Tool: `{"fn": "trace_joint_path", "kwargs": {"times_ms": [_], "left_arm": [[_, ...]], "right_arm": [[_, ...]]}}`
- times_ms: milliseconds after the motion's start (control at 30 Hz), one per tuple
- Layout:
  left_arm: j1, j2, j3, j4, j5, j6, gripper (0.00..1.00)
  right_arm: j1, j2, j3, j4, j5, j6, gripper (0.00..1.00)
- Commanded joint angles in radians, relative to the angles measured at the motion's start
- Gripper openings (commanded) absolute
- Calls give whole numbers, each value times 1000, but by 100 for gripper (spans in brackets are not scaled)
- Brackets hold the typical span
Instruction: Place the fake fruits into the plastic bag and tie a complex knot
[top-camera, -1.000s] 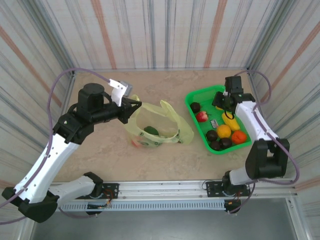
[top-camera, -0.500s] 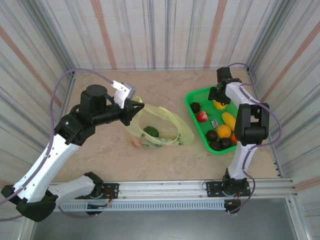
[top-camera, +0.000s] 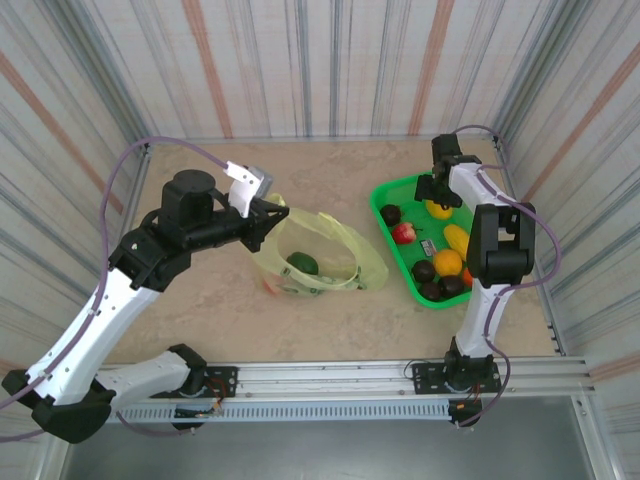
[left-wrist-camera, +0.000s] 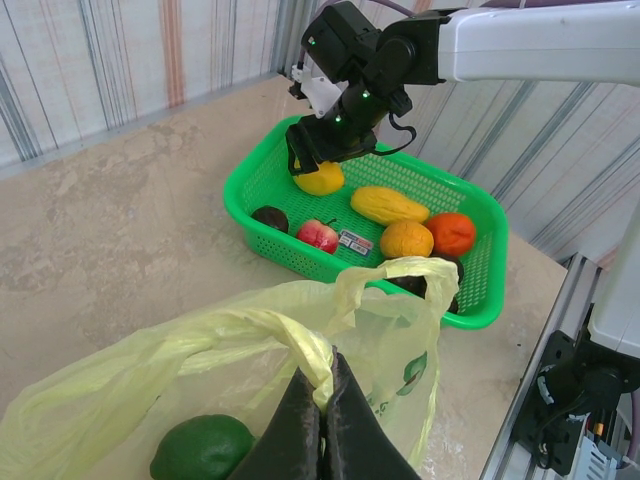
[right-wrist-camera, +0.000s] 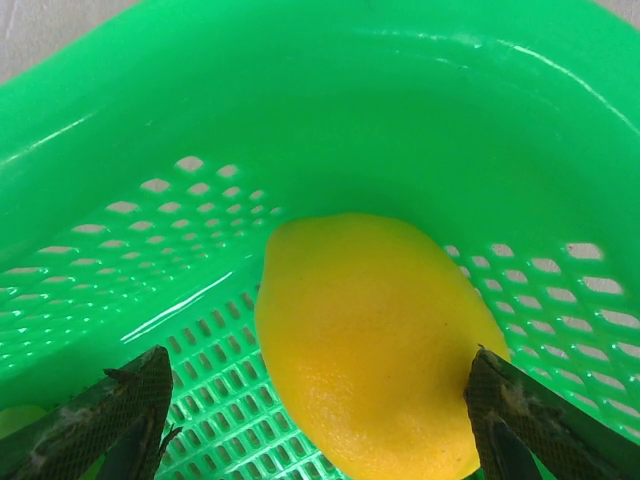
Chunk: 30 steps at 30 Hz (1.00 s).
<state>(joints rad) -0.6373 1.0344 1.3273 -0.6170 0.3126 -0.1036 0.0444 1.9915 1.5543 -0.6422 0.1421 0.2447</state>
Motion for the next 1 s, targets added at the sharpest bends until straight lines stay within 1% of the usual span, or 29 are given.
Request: {"fn": "trace_joint_path", "kwargs": {"times_ms": [0, 67, 167, 233, 300, 433, 500, 533, 600, 800, 900, 967], "left_arm": [[-4, -5, 23, -3, -4, 21, 0], [-5, -8, 22, -3, -7, 21, 0], [-6, -22, 12, 3, -20, 21, 0], [-5, -24, 11, 4, -23, 24, 0], [-5, -23, 12, 5, -19, 22, 0], [-7, -26, 11, 6, -13, 22, 0], [-9, -30, 10, 3, -13, 21, 0], [-9, -30, 11, 1, -12, 22, 0], [-9, -31, 14, -3, -9, 21, 0], [-9, -33, 16, -7, -18, 27, 0], [-9, -28, 19, -7, -17, 28, 0], [-10, -26, 19, -11, -18, 31, 0]], "right_arm": [[1, 19, 2, -59, -30, -16, 78], [6, -14, 12, -86, -60, 8, 76], [25, -119, -39, -68, -84, 38, 76], [33, -172, -74, -52, -69, 33, 77], [31, -183, -78, -68, -37, 17, 77], [31, -128, -62, -85, 7, -16, 83], [32, -83, -29, -99, 47, -33, 91], [32, -60, -11, -109, 67, -39, 92], [33, -17, 24, -129, 93, -55, 93], [34, 66, 66, -141, 103, -94, 94], [31, 98, 88, -126, 82, -120, 93], [30, 111, 103, -118, 51, -126, 89]]}}
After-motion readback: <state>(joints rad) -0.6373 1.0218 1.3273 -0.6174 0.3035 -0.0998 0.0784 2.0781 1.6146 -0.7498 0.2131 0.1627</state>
